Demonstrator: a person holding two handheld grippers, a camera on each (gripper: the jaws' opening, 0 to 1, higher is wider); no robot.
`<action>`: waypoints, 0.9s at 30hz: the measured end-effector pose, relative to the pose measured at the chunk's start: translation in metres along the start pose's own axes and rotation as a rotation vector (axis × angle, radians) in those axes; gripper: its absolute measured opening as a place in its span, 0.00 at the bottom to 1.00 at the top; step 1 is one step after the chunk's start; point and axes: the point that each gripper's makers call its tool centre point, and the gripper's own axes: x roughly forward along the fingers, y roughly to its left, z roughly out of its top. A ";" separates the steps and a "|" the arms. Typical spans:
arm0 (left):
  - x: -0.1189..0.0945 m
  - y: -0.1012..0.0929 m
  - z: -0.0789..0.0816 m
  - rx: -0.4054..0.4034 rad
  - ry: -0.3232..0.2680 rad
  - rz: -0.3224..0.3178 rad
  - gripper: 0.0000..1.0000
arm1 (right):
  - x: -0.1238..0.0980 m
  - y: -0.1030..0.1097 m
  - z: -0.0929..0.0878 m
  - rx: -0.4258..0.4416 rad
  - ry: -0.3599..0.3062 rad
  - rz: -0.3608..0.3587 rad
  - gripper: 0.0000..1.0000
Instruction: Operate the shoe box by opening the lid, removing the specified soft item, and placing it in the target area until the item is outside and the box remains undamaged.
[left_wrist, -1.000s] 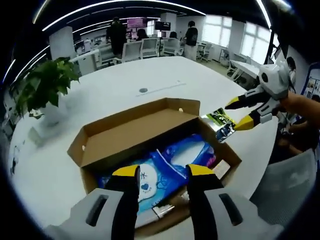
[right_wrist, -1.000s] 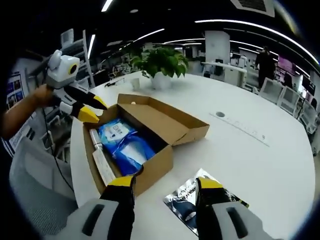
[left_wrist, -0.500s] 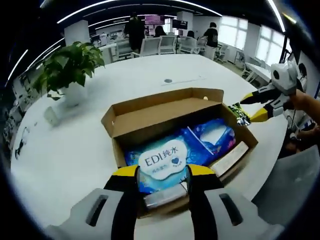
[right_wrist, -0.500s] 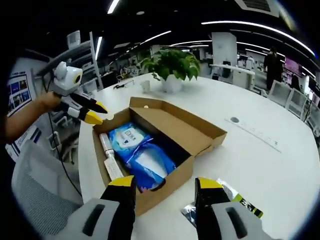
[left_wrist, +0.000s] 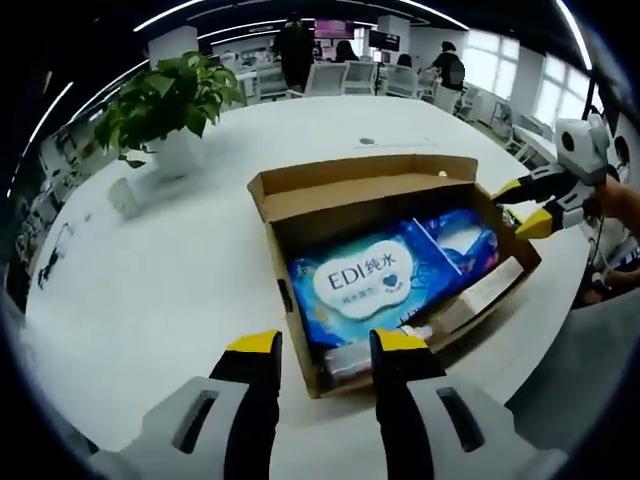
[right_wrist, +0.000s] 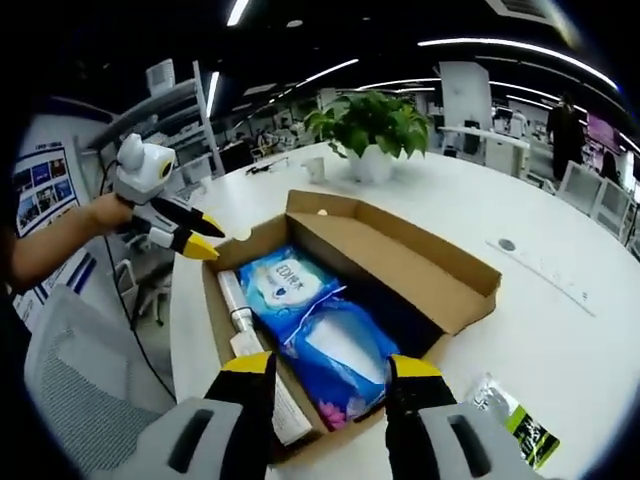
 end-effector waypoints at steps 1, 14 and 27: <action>0.001 0.001 -0.003 -0.004 0.006 0.002 0.36 | 0.003 0.002 0.000 -0.002 0.002 0.006 0.40; 0.005 0.009 -0.017 -0.082 0.018 0.019 0.18 | 0.038 0.016 0.006 0.003 0.021 0.032 0.33; 0.008 0.010 -0.021 -0.139 -0.001 0.012 0.06 | 0.067 0.024 0.010 0.017 0.040 0.045 0.28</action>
